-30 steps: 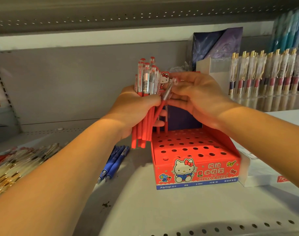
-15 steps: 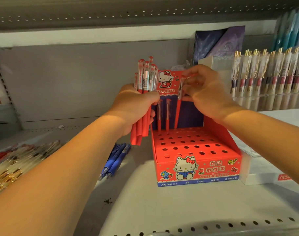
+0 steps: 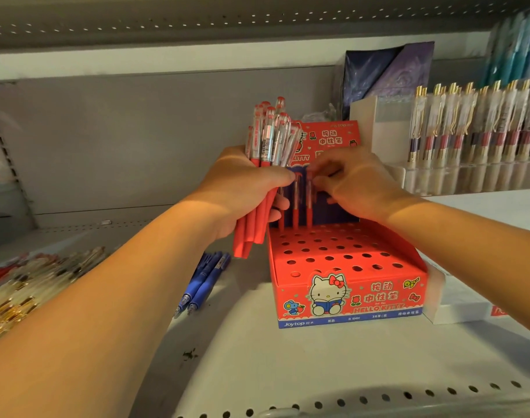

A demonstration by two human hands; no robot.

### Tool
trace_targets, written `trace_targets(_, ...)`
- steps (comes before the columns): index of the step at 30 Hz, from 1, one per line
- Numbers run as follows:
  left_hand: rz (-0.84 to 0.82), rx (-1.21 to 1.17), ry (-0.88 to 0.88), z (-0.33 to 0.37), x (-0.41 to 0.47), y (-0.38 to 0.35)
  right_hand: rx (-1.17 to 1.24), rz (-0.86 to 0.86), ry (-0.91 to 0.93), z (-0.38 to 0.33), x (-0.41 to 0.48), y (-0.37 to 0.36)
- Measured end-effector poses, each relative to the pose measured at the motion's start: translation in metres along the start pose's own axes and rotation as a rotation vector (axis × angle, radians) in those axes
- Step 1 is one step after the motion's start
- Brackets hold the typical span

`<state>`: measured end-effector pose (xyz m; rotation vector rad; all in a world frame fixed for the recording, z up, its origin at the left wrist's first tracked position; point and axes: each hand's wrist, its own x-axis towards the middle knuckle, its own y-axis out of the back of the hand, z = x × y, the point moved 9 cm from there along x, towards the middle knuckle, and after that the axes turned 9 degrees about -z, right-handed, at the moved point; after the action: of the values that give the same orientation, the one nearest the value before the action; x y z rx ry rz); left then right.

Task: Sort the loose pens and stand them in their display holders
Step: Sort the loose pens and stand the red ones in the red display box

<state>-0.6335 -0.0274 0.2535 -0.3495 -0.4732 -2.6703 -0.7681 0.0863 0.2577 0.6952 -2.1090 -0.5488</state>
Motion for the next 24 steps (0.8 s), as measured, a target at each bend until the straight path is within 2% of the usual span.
trace_targets(3, 0.003, 0.016, -0.008, -0.001, 0.0, 0.001, -0.043, -0.076, -0.001, 0.003, 0.0, -0.009)
trace_targets(7, -0.007, 0.019, -0.003, -0.005, 0.001, 0.0, -0.07, 0.027, 0.026, -0.01, 0.0, 0.004)
trace_targets(10, -0.021, 0.018, -0.004, -0.006, 0.002, -0.002, 0.257, 0.079, 0.046, -0.025, -0.002, 0.017)
trace_targets(12, -0.035, 0.019, -0.006, -0.007, 0.003, -0.005, 0.526, 0.003, 0.041, -0.035, -0.005, 0.012)
trace_targets(14, -0.049, 0.017, -0.007, -0.007, 0.003, -0.007, 0.668, -0.076, 0.036, -0.042, -0.009, 0.004)
trace_targets(24, -0.074, -0.076, -0.018, -0.005, 0.003, -0.009, 0.821, -0.074, -0.052, -0.039, -0.014, -0.003)
